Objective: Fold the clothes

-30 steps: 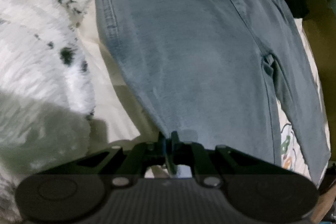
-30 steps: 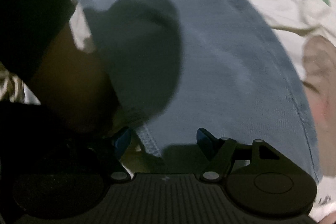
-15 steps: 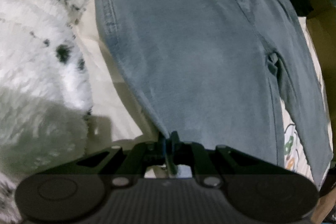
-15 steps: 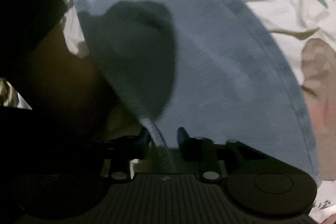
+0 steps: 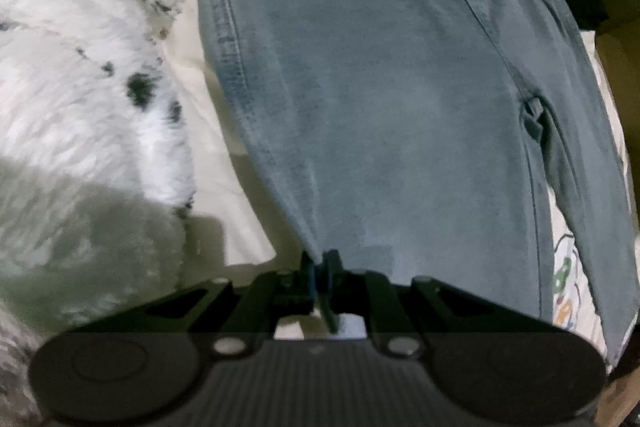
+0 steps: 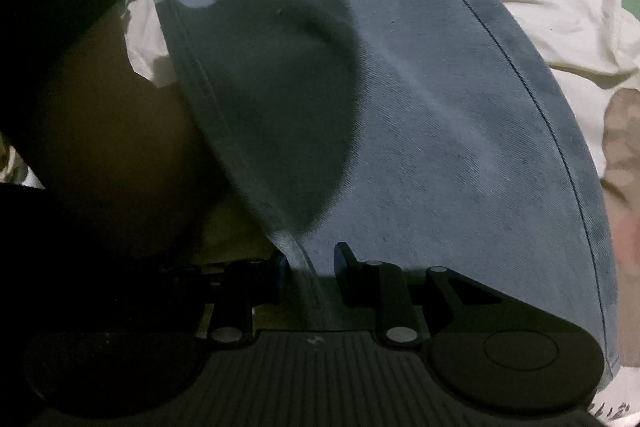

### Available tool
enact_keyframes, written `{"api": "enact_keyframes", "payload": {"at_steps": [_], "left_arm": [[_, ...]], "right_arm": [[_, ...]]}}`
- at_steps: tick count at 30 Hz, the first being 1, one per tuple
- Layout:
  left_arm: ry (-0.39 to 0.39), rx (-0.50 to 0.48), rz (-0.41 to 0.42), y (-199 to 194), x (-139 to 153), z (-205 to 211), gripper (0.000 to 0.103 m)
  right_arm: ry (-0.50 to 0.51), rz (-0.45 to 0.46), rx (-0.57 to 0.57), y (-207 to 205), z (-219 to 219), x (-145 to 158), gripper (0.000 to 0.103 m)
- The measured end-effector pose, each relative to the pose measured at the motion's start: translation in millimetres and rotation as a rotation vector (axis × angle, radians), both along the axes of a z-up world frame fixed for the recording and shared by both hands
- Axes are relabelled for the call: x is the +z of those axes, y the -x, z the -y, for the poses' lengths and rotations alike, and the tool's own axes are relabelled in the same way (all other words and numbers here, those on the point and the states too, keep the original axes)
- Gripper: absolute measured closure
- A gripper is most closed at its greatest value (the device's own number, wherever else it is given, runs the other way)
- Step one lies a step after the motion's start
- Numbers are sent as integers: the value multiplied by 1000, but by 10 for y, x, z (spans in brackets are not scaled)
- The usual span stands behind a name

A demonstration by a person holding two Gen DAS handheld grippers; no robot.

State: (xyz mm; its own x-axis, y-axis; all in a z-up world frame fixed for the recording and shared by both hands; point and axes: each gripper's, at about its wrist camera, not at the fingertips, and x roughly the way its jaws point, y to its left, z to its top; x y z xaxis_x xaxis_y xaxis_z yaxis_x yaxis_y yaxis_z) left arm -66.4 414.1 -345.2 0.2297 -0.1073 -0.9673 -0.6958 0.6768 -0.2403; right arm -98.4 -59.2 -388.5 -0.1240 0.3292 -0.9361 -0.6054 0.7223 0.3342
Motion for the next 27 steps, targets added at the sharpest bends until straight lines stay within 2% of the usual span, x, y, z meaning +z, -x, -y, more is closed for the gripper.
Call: {"api": "enact_keyframes", "payload": {"at_steps": [1, 2, 8, 10, 15, 18, 20, 24, 27], "left_arm": [[-2, 3, 1, -14, -11, 19, 96], [-1, 7, 2, -1, 0, 21, 95], [17, 52, 20, 94, -33, 17, 92], [18, 71, 31, 28, -165, -5, 91], [16, 71, 44, 57, -228, -30, 87], [14, 91, 57, 30, -262, -52, 80], [6, 91, 64, -3, -284, -58, 70], [-17, 75, 79, -87, -310, -68, 69], [-26, 114, 101, -133, -293, -141, 71]], "right_arm": [[-4, 0, 0, -7, -3, 2, 95], [-7, -1, -1, -14, -6, 5, 101], [-18, -23, -35, -102, 67, 122, 102], [-30, -26, -73, -149, 138, 165, 102], [-27, -21, -91, -206, 171, 245, 102], [-21, -17, -92, -231, 172, 289, 102], [-17, -14, -93, -248, 173, 319, 102], [-9, -8, -94, -283, 174, 378, 102], [-1, -6, -96, -297, 179, 411, 102]]}}
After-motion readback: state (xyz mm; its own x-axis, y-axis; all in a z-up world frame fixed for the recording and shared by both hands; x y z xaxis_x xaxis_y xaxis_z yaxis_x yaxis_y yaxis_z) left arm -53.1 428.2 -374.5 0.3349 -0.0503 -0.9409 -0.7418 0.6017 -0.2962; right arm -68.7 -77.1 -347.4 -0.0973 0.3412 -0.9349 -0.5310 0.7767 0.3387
